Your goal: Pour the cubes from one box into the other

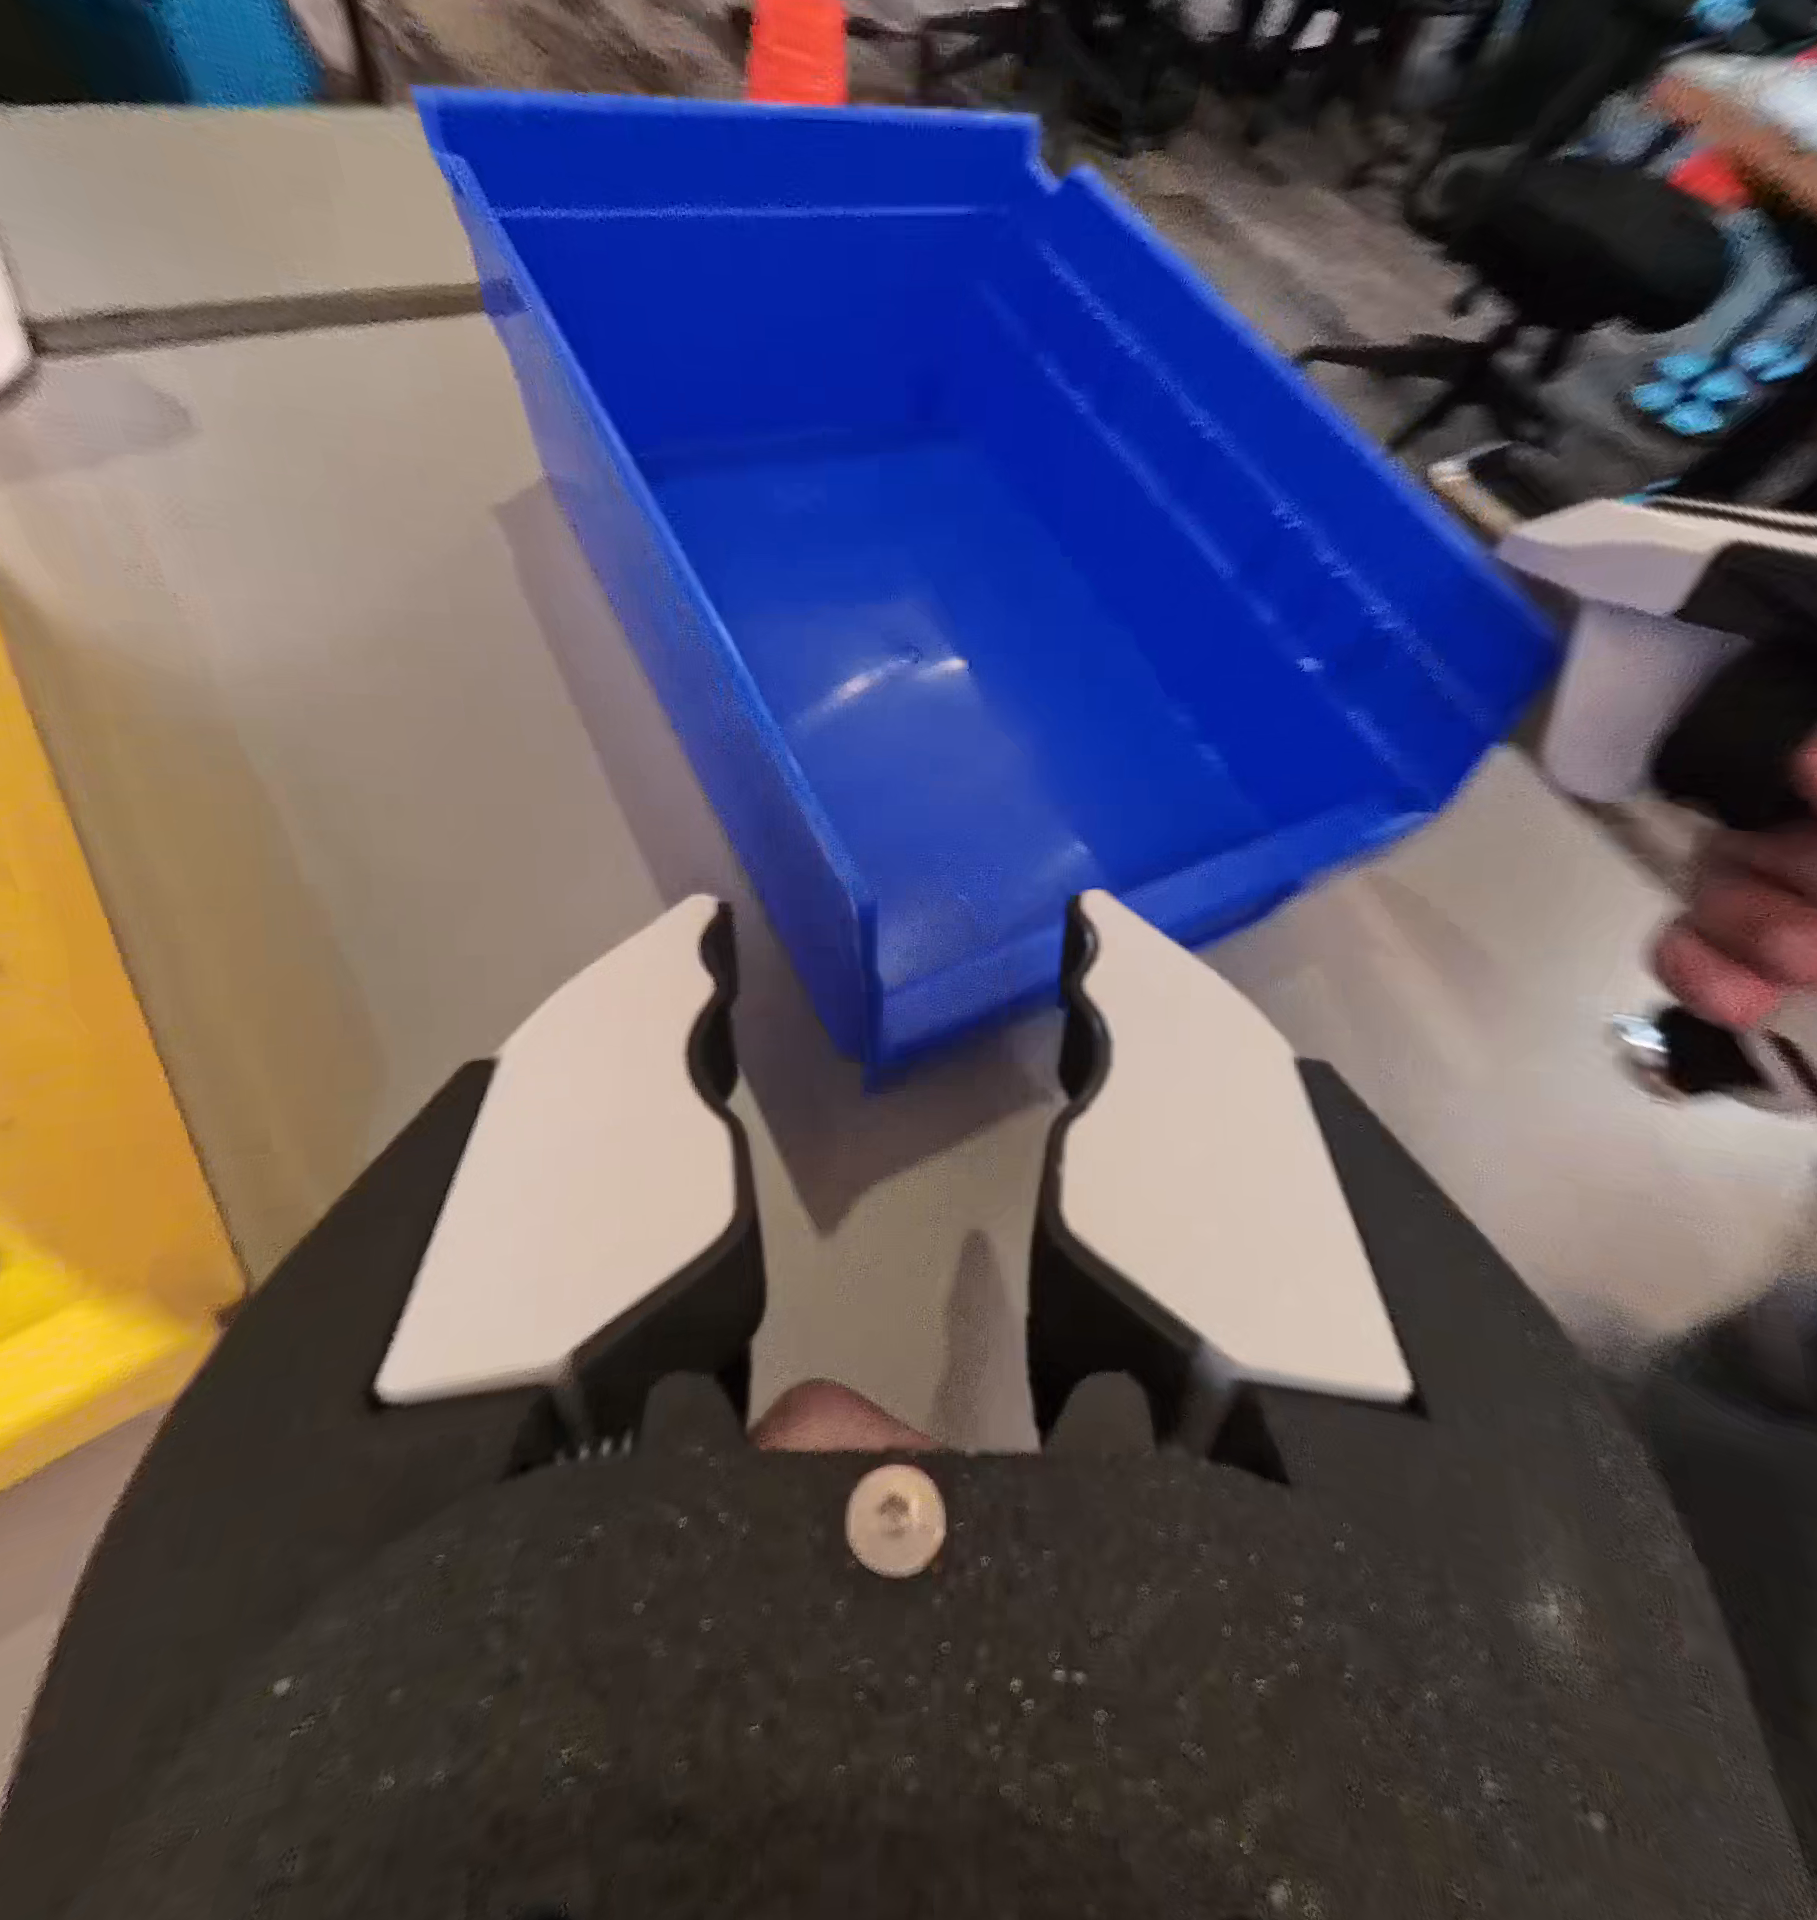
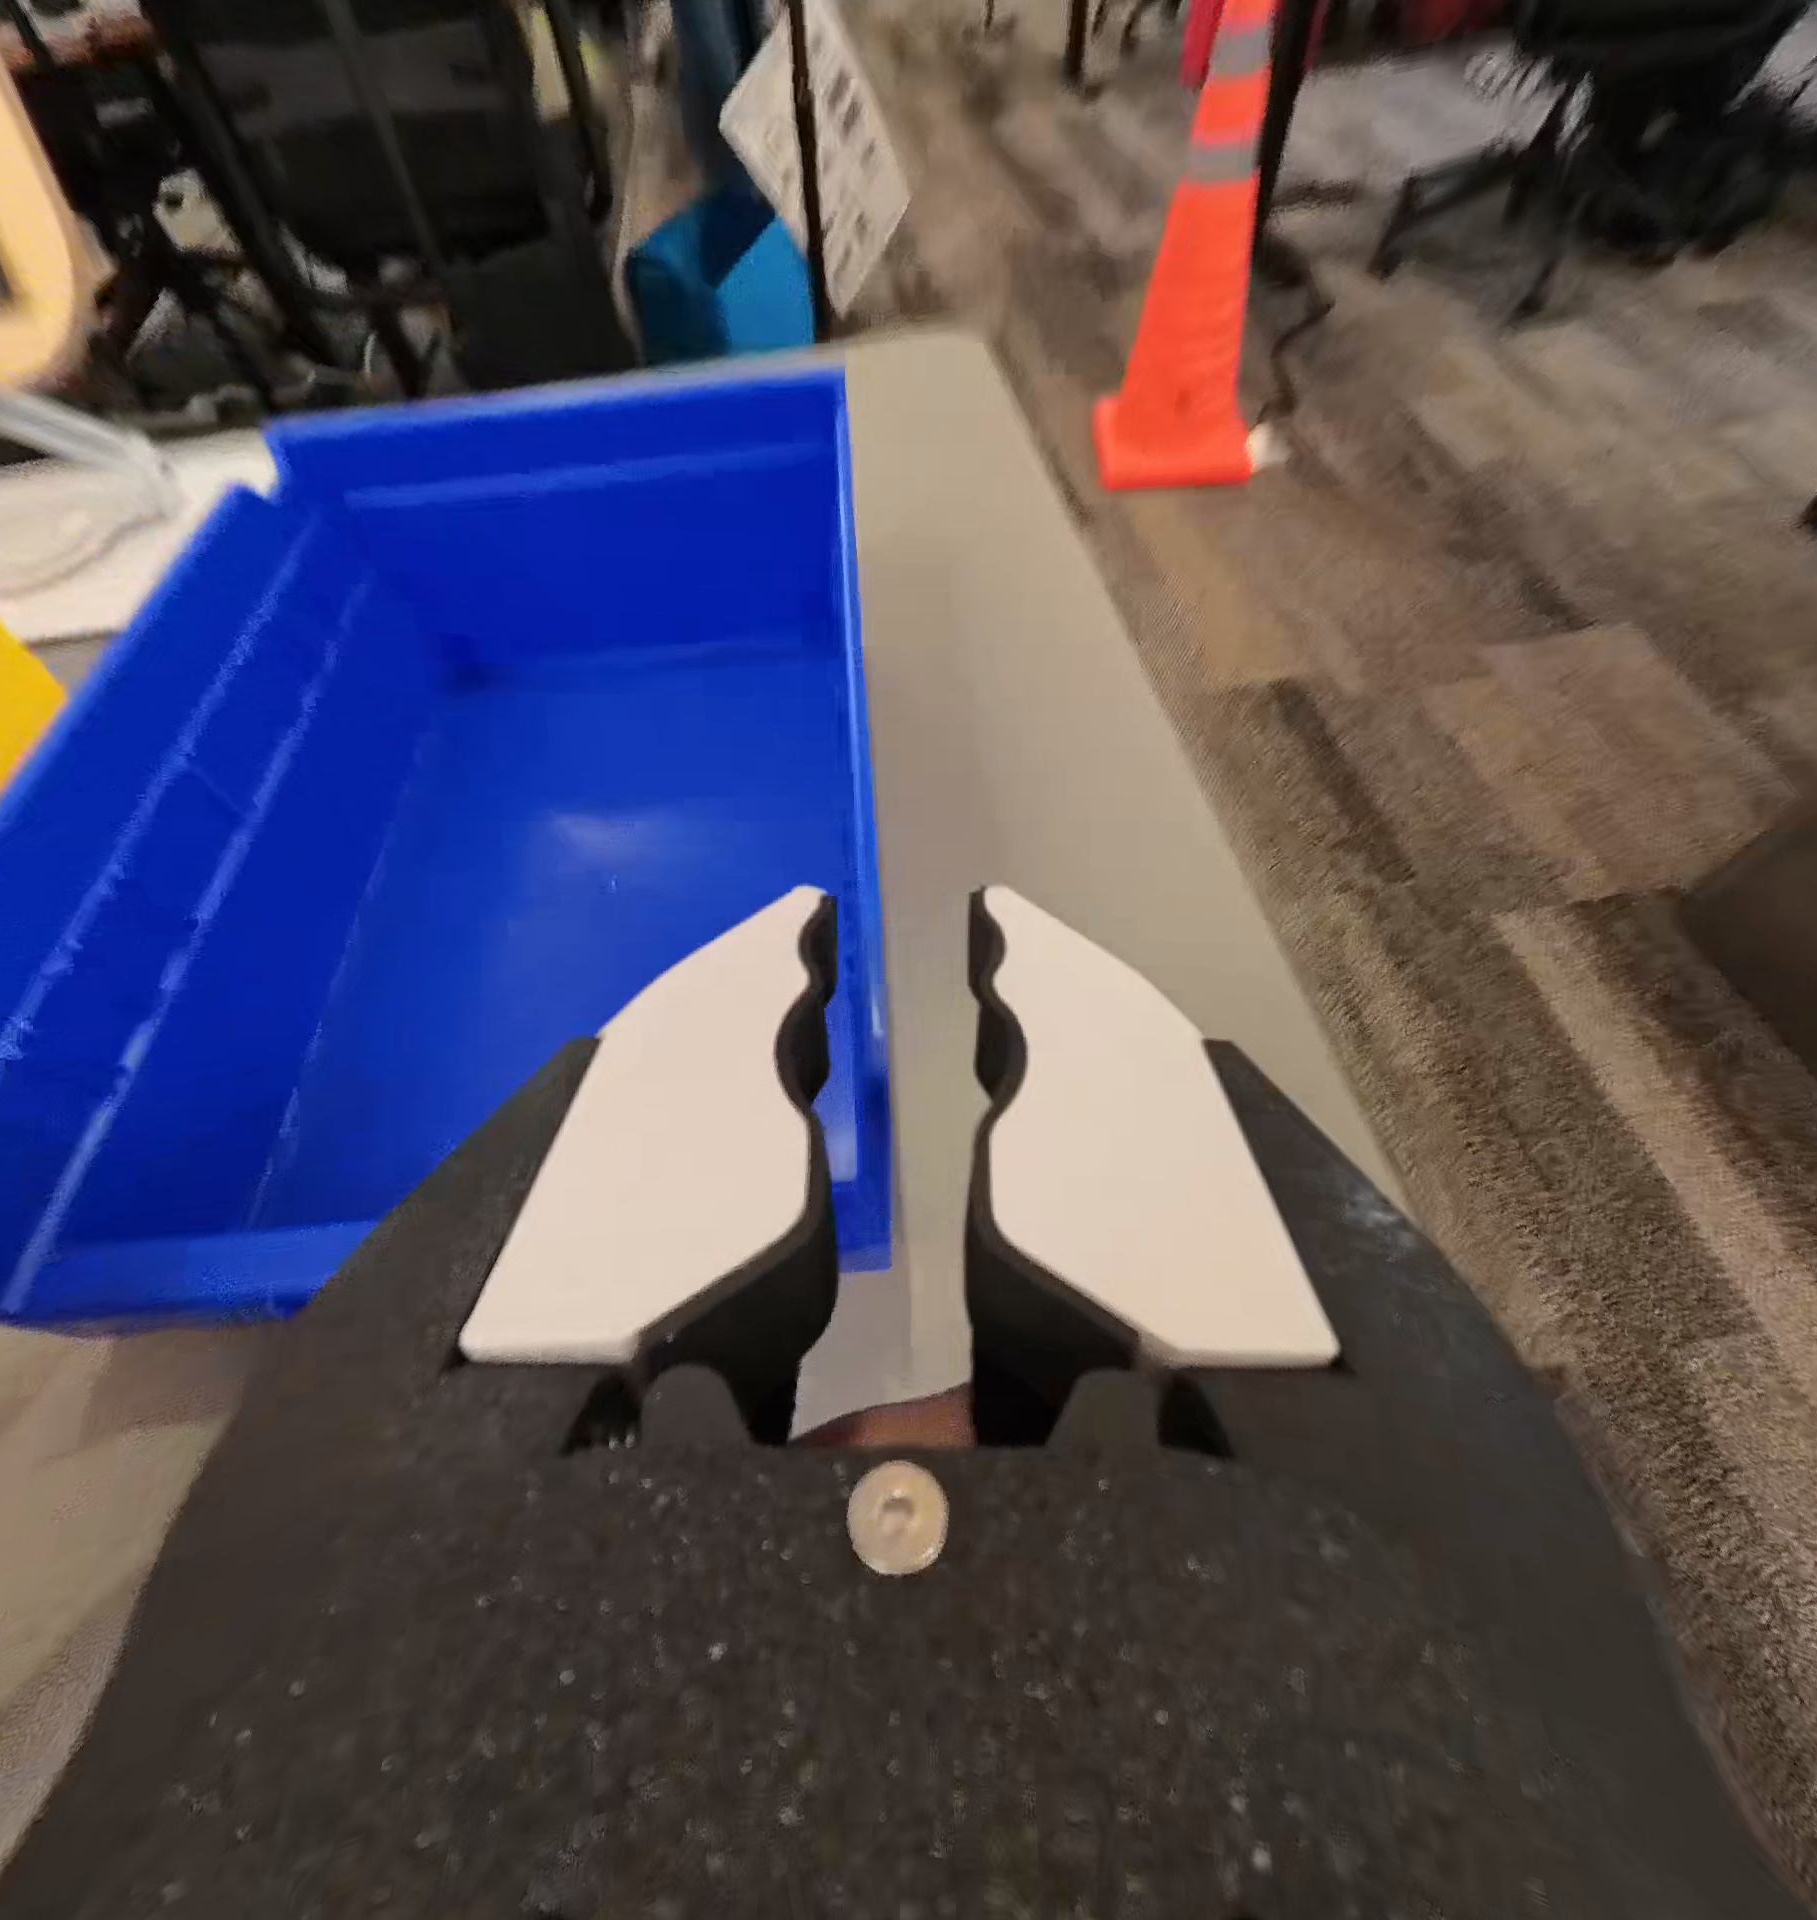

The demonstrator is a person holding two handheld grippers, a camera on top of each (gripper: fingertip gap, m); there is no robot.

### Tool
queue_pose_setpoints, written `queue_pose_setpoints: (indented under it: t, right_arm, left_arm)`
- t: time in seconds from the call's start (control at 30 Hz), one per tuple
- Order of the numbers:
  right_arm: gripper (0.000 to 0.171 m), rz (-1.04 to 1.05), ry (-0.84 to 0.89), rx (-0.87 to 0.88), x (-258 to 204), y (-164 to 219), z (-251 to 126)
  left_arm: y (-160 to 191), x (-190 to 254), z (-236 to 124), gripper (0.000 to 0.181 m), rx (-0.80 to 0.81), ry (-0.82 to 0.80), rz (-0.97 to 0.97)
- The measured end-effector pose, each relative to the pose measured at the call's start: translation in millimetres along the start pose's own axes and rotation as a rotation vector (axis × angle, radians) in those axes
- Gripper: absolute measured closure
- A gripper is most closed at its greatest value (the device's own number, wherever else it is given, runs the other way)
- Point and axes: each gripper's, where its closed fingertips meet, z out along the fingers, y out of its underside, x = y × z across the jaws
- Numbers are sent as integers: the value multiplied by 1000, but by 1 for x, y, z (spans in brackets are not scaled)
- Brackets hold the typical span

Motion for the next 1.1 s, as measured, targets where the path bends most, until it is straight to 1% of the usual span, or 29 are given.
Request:
queue_pose_setpoints:
  t: [0.03, 0.07, 0.1, 0.2, 0.3, 0.33, 0.37, 0.43, 0.47, 0.5, 0.53, 0.6, 0.63, 0.67, 0.7, 0.73, 0.77, 0.8, 0.87, 0.93, 0.97, 1.03, 1.1]
  right_arm:
    - [146, -22, 13, 51, -3, -15, -10]
    - [145, -52, 4, 96, -11, -29, -19]
    - [144, -82, -29, 134, -25, -41, -28]
    - [140, -134, -185, 182, -92, -59, -48]
    - [138, -141, -393, 187, -186, -48, -57]
    - [132, -119, -429, 181, -215, -38, -56]
    - [121, -96, -443, 169, -242, -26, -52]
    - [116, -116, -491, 105, -295, 10, -44]
    - [112, -138, -479, 71, -313, 27, -39]
    - [112, -169, -448, 45, -325, 41, -33]
    - [112, -196, -411, 25, -334, 53, -26]
    - [112, -221, -350, -25, -345, 72, -12]
    - [115, -226, -311, -51, -345, 79, -5]
    - [122, -224, -272, -66, -344, 83, 2]
    - [132, -224, -234, -67, -342, 86, 10]
    - [146, -219, -174, -61, -336, 86, 17]
    - [162, -214, -155, -56, -335, 85, 21]
    - [165, -204, -137, -50, -333, 84, 23]
    - [169, -186, -167, -42, -338, 82, 18]
    - [169, -181, -129, -15, -346, 78, 6]
    - [169, -170, -122, 14, -354, 74, -1]
    - [169, -132, -136, 42, -374, 69, -12]
    - [169, -147, -142, 90, -402, 62, -21]
  left_arm:
    - [-7, -1, -19, 118, 14, 50, -27]
    - [-17, -7, -41, 118, 54, 74, -26]
    - [-28, -18, -64, 118, 103, 56, 3]
    - [-48, -83, -132, 119, 217, -133, 121]
    - [-37, -172, -183, 120, 243, -336, 93]
    - [-28, -204, -195, 120, 243, -407, 63]
    - [-16, -231, -203, 121, 241, -457, 17]
    - [7, -262, -206, 124, 239, -449, -86]
    - [17, -270, -201, 124, 211, -440, -86]
    - [26, -278, -195, 121, 168, -459, -70]
    - [32, -282, -188, 118, 136, -464, -58]
    - [40, -283, -172, 124, 109, -434, -49]
    - [44, -285, -163, 129, 91, -423, -55]
    - [46, -284, -153, 133, 69, -397, -63]
    - [47, -283, -143, 146, 55, -364, -64]
    - [46, -286, -135, 151, 45, -368, -55]
    - [45, -292, -133, 165, 38, -401, -25]
    - [43, -296, -131, 174, 36, -411, 14]
    - [42, -302, -134, 176, 44, -419, 15]
    - [37, -306, -145, 177, 63, -444, 25]
    - [32, -310, -153, 178, 79, -462, 43]
    - [24, -321, -173, 178, 111, -461, 3]
    - [20, -340, -198, 179, 140, -500, -3]
